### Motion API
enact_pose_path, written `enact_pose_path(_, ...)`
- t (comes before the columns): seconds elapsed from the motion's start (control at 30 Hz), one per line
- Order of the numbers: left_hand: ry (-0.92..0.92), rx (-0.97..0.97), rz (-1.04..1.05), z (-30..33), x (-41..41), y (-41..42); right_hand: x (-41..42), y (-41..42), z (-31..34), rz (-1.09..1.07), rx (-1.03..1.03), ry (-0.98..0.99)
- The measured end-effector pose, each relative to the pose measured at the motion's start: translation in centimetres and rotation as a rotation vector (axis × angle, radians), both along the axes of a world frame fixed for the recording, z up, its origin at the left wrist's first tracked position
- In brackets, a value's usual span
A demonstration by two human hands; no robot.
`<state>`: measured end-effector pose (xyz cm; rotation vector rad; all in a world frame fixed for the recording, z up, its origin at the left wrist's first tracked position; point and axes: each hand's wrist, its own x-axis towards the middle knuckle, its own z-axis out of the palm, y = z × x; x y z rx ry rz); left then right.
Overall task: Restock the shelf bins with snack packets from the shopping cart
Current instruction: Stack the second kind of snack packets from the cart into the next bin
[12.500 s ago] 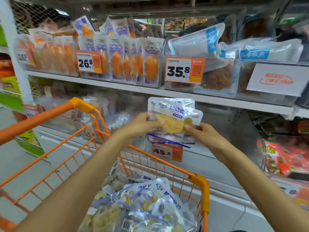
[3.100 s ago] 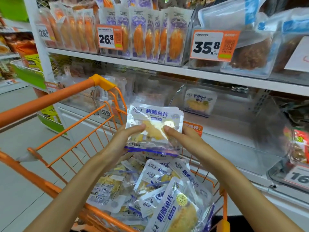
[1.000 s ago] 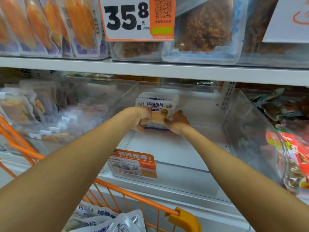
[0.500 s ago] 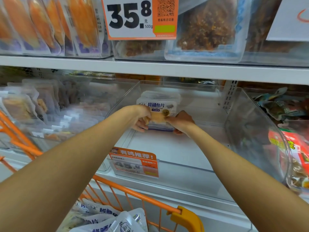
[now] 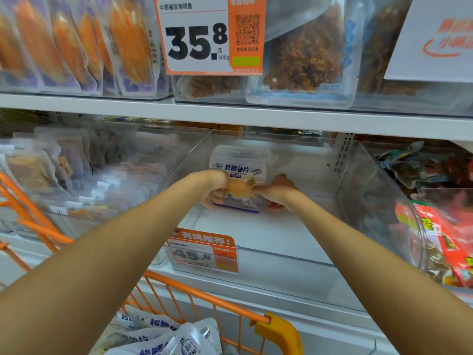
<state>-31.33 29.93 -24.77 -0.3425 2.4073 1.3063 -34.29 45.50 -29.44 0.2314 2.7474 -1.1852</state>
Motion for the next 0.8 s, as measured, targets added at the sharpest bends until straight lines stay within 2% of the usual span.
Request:
enact_pose_path(0.2,-0.023,-0.002,-0.036,1.3,1.1,0.5,0.7,-0.1,-0.2,0.036,0.020,-0.038)
enact_pose_path(0.37,-0.042,-0.029,0.001,1.6,1.5,1.2,1.2,-0.6,0.2,-0.020,0.109,0.069)
enact_pose_path(0.43,-0.025,0.089,0.046,1.3,1.2,1.3,1.4,-0.6,0.6,-0.052,0.172,0.165)
enact_pose_path(0.53,0.039,0.315,0.147,0.7,0.3,1.7,1.7,-0.6,0.9,-0.091,0.157,0.310)
enact_pose_path(0.63,0.160,0.377,0.259,0.2,-0.6,1.6,1.7,-0.8,0.8,-0.076,0.203,0.337)
enact_pose_path(0.8,0.083,0.283,0.203,-0.5,-0.8,0.8,2.0,-1.2,0.8,-0.014,0.335,0.420)
